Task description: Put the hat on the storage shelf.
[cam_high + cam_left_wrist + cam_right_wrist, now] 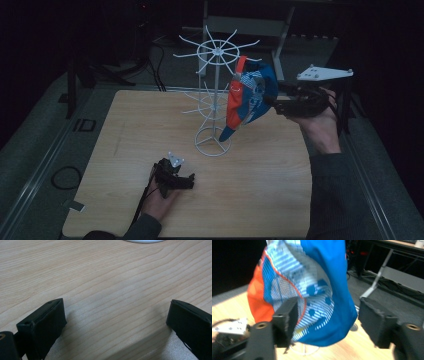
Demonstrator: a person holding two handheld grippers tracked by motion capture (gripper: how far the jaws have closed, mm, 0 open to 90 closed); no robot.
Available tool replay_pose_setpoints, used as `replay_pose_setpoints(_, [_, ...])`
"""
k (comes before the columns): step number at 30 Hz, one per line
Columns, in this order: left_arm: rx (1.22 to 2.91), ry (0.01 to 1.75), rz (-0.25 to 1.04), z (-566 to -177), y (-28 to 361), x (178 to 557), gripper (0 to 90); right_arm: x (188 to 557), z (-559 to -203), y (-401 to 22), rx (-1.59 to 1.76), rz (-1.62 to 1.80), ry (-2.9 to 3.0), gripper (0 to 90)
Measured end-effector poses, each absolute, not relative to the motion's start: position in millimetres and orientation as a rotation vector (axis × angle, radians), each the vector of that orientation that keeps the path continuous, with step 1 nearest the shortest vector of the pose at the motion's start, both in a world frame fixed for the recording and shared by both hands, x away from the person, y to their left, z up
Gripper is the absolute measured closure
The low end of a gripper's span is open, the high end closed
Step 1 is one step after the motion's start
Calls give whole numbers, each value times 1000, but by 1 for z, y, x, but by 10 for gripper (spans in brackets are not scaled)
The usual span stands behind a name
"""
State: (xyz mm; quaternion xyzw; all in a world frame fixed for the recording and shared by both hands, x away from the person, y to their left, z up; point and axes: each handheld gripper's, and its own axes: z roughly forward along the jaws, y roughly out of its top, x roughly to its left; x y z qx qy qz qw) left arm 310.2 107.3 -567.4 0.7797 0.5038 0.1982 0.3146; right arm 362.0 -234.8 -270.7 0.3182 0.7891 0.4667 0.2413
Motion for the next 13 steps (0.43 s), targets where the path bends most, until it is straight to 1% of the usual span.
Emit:
replay_pose_setpoints(2, [2052,1328,522,-567,107,310,26,361,-277,-234,878,1242,2173,247])
replay_pose_setpoints(3, [2052,1328,522,-567,107,310,27,361,-277,-234,878,1242,2173,247])
replay_pose_setpoints(5, [2053,1328,522,-567,107,310,26,360,-287,-235,897,1208,2182,210])
replay_pose_setpoints(13, [2054,1327,521,-567,107,310,26,351,-303,-243,938,1240,2166,184])
